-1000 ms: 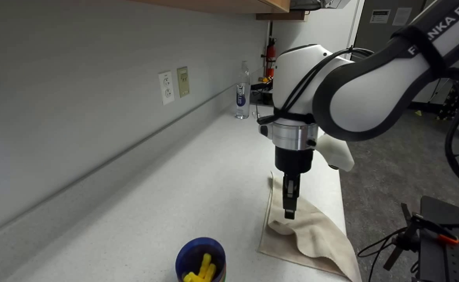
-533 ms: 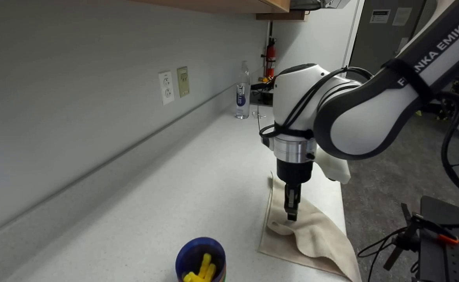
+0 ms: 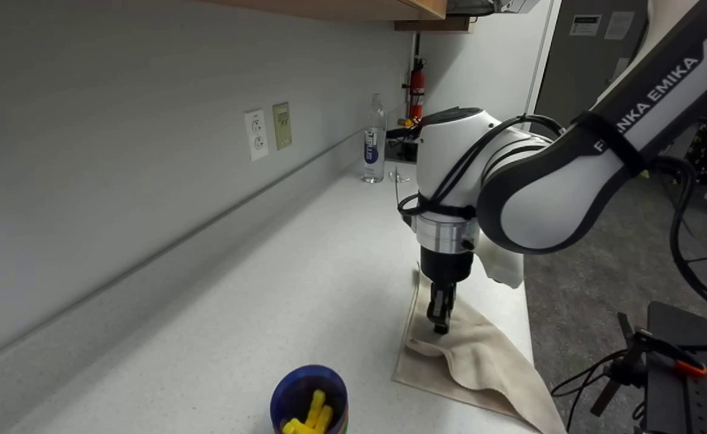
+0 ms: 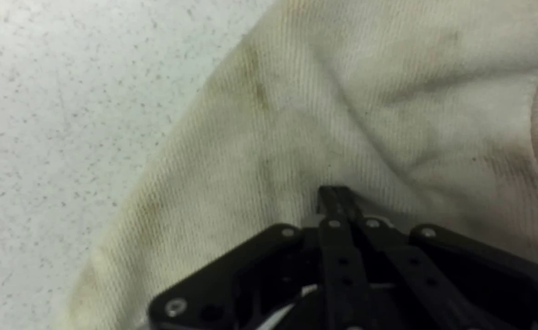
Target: Unfold the cloth
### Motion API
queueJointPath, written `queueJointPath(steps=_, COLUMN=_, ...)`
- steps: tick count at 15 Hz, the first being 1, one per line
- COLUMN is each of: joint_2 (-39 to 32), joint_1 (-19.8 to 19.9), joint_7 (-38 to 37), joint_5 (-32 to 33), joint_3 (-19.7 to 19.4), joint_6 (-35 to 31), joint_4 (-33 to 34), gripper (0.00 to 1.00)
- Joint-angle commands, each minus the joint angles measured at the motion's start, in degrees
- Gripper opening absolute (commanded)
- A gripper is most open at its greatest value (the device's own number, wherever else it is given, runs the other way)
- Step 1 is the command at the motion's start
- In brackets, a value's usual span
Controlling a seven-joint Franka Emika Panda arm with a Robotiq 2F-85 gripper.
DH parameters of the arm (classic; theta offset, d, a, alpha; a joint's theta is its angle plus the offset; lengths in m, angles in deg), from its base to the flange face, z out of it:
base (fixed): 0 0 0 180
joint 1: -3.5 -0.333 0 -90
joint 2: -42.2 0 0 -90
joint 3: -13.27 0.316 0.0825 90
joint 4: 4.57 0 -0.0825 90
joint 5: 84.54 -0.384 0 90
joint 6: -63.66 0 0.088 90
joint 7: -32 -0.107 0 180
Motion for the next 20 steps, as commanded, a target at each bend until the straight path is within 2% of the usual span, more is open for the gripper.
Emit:
queueJointPath(steps=1, joint_2=-3.7, joint_1=-0.4, joint_7=-3.5, joint_5=2.0, joint_3=-2.2, joint_6=-1.2, joint_4=4.7, gripper=0.0)
queueJointPath(steps=8, joint_2=-10.8, joint_1=-0.6, joint_7=-7.6, joint_5=1.7, joint_3=-5.7, joint_6=0.0, joint_4=18.0, gripper=0.0)
queueJointPath(steps=11, joint_2=-12.3, joint_1=-1.0, joint_7=-8.8, joint_5=1.4, joint_3=-6.2, joint_6=0.9, joint_4=21.7, gripper=0.0)
queueJointPath(steps=14, joint_2=-10.6, joint_1=-1.4, joint_7=-8.8, joint_5=1.1, joint_3=-5.7, joint_6=3.9, joint_4=22.1, gripper=0.0)
queueJointPath(steps=20, joint_2=-3.8, joint_1=-2.1, joint_7=-8.1, joint_5=0.4, joint_3=-3.4, joint_6=12.7, joint_4=17.5, gripper=0.0)
